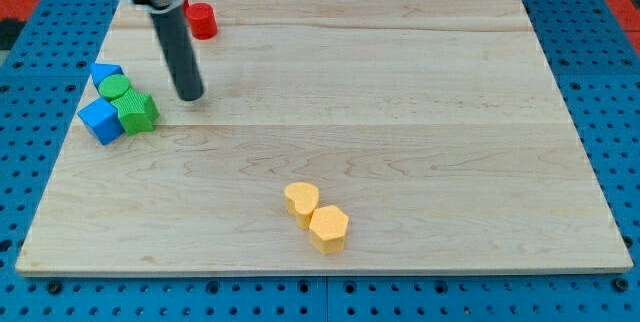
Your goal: Push the red star slightly down and left
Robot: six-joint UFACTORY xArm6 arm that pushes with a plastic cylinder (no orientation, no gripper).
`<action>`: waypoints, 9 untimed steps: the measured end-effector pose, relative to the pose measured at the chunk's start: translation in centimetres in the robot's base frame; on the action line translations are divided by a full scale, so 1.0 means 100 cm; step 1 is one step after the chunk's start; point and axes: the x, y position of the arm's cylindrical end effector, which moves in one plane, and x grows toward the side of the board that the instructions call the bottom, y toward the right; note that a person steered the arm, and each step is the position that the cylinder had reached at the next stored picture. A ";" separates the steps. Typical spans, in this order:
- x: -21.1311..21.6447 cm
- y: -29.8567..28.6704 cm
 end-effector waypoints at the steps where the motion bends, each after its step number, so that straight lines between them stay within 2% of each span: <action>1: -0.019 -0.028; 2: -0.047 -0.058; 3: -0.047 -0.111; 4: -0.058 -0.130; 7: -0.106 -0.130; 8: -0.140 -0.121; 9: -0.197 -0.085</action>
